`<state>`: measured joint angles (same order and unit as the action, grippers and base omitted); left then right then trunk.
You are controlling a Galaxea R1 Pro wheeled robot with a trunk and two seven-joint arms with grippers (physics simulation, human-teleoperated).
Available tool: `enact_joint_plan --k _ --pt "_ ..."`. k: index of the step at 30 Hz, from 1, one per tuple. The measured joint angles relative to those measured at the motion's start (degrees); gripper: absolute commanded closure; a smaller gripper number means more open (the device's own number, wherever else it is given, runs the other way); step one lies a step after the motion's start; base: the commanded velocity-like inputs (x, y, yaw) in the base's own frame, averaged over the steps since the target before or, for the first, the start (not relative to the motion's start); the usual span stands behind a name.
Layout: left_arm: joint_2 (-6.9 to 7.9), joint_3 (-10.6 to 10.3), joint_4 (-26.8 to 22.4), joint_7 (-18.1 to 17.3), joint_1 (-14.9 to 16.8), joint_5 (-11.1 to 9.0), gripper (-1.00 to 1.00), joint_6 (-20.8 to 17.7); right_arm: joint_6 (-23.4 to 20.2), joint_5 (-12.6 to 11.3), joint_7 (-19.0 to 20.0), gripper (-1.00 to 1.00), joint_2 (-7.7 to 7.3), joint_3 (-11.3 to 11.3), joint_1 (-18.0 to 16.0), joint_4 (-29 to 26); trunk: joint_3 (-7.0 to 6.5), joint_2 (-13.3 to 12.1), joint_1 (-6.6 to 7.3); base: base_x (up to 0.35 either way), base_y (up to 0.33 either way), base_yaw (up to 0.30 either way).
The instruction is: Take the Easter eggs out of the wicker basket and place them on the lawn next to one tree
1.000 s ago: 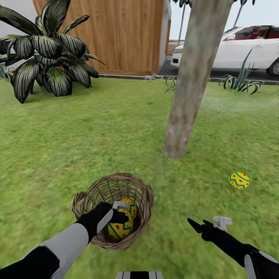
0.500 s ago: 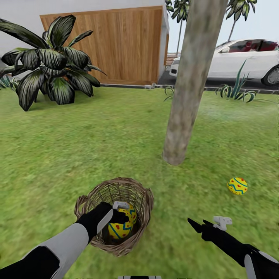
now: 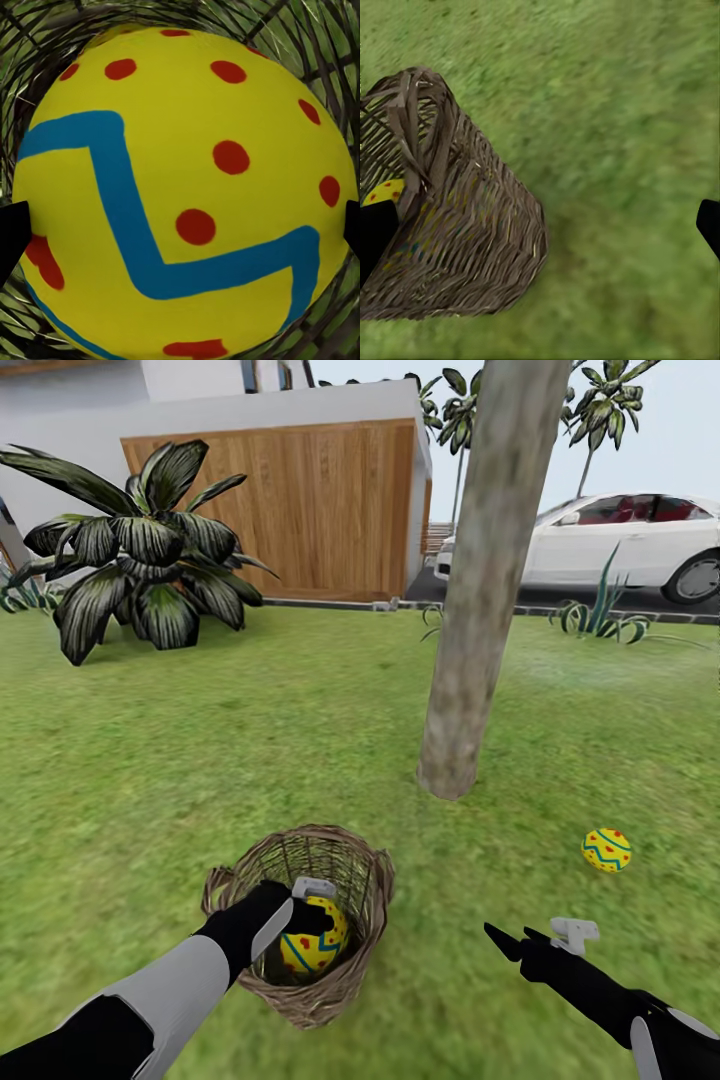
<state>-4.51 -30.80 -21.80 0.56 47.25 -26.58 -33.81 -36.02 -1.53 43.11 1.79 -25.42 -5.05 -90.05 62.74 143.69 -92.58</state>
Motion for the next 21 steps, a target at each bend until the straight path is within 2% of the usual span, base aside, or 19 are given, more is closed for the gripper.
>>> enact_joint_plan --k 21 --pt "-0.02 0.01 -1.26 0.17 -0.02 0.03 1.00 0.19 0.00 -0.13 0.01 -1.00 0.00 0.06 -0.02 0.07 -4.66 -0.28 0.54 -0.028 0.000 0.000"
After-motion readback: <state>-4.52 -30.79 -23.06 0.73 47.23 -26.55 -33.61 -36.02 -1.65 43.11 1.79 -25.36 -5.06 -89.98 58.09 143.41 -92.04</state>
